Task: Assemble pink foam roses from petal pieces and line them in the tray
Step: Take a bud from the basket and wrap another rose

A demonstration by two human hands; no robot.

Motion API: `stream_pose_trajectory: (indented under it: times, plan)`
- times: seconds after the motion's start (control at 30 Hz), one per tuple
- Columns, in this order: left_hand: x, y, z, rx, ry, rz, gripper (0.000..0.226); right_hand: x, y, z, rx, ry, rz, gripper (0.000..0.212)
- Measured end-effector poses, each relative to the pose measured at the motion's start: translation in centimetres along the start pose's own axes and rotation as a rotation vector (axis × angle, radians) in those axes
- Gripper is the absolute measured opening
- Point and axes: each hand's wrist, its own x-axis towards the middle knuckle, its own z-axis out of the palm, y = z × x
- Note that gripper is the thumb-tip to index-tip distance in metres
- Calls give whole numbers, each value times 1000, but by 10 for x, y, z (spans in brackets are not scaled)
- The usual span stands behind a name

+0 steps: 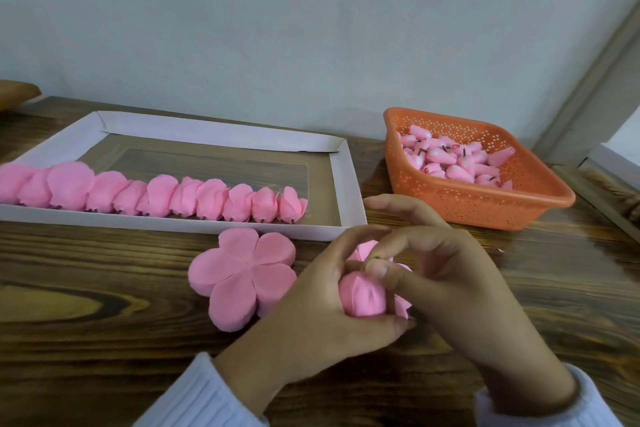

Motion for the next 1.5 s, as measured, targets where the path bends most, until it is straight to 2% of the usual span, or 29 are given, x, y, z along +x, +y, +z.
stream_pose_trajectory:
  times: [0.13, 0.27, 0.33, 0.43, 0.57, 0.63, 0.7, 0.77, 0.83, 0.9, 0.97, 1.1, 1.33, 1.37, 1.43, 1.5]
  plan:
    - [-1, -3, 1, 7, -1, -64, 68, 1, 4, 0, -41, 81, 27, 14]
    - [0, -8, 1, -92, -50, -169, 68, 2, 7, -3, -90, 93, 53, 9]
    - [1, -10, 2, -89, -59, -191, 72, 2, 7, -9, -147, -28, 33, 7]
    - [1, -12, 4, -34, -83, -191, 92, 1, 7, -15, -129, -295, 67, 23]
    - [-1, -13, 5, 75, -75, -193, 115, 0, 10, -21, -38, -429, 114, 28]
    - [-2, -9, 3, 1, -73, -166, 116, 0, 10, -22, 31, -443, 113, 27]
    - [-3, -4, 0, -95, -34, -152, 116, 2, 10, -22, 110, -371, 71, 23]
    - [-1, -2, -1, -170, 53, -104, 115, 2, 12, -19, 228, -219, 36, 20]
    - [0, -3, -1, -246, 83, -29, 111, 2, 13, -13, 543, -143, 112, 21]
    - [0, -1, 0, -247, 64, 31, 100, 1, 14, -1, 889, -205, 243, 40]
    - [-2, 5, -1, -218, 25, 61, 82, -1, 14, 12, 1070, -294, 347, 54]
    - [-7, 11, -4, -195, 53, 109, 57, -4, 13, 32, 1084, -341, 453, 28]
    - [-4, 6, 0, -151, 218, 202, 19, -2, 17, 31, 958, -237, 545, 36]
    - [-3, 5, 0, -154, 248, 202, 18, -1, 17, 29, 918, -189, 549, 37]
    - [0, 4, -1, -152, 326, 212, 20, 1, 16, 23, 759, 11, 493, 32]
    - [1, 1, -3, -109, 410, 212, 31, 1, 16, 17, 472, 263, 317, 22]
